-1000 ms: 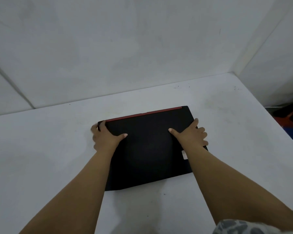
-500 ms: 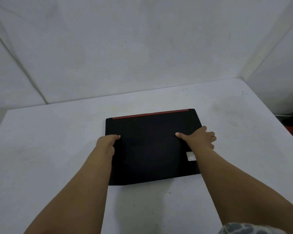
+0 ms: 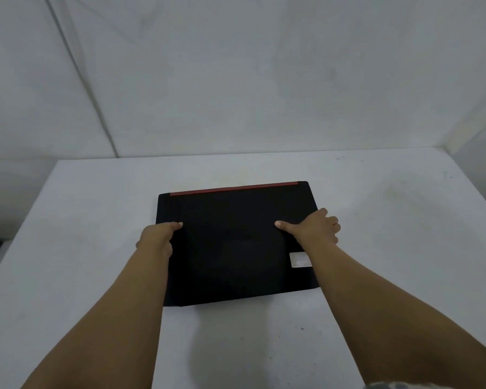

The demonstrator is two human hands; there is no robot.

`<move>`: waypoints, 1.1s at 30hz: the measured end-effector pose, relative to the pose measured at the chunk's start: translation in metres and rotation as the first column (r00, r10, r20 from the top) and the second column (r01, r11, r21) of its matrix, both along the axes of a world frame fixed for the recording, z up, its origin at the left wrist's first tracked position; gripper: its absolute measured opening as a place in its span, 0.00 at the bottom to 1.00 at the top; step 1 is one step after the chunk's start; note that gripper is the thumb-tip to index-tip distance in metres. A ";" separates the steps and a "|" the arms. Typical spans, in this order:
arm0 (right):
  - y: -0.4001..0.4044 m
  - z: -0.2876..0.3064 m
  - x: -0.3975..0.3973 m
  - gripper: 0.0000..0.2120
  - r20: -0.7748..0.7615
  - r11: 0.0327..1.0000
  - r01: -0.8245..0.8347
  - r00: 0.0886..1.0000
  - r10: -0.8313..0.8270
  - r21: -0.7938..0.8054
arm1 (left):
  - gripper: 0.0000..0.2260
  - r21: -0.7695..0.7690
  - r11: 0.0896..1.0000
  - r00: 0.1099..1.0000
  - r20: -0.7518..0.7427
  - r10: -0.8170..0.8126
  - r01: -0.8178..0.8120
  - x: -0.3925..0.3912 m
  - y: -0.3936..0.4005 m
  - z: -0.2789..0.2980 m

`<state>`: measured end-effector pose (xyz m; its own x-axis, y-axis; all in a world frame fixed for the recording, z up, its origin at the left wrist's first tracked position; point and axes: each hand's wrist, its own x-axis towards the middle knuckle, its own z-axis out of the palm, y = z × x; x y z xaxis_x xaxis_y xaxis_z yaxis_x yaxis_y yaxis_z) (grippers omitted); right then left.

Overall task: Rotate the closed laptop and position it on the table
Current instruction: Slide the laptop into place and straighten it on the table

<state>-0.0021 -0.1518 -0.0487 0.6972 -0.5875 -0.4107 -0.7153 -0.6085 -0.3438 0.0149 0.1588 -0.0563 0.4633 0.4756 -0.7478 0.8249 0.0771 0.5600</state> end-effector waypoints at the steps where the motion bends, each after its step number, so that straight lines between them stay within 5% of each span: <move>1: 0.008 0.000 0.003 0.52 -0.001 1.000 -0.017 1.000 0.017 0.000 | 0.31 0.005 1.000 1.000 0.007 0.005 -0.005 -0.001 0.008 0.001; 11: 0.084 -0.004 0.022 0.52 -0.001 0.988 -0.146 0.989 0.147 -0.038 | 0.23 0.071 0.996 0.999 0.024 0.048 -0.050 -0.006 0.085 0.010; 25: 0.131 -0.015 0.024 0.50 0.042 0.964 -0.206 0.976 0.216 -0.169 | 0.33 0.154 0.985 0.997 0.032 0.068 -0.072 -0.008 0.130 -0.004; 33: 0.144 -0.014 0.018 0.55 0.004 0.966 -0.219 0.975 0.222 -0.135 | 0.40 0.539 0.826 0.973 0.048 -0.224 0.164 -0.051 0.104 -0.006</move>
<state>0.0154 -0.0082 -0.0625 0.8225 -0.4669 -0.3249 -0.5525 -0.7914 -0.2613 -0.0363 0.2627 -0.0627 0.6485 0.6759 -0.3501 0.7259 -0.4107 0.5516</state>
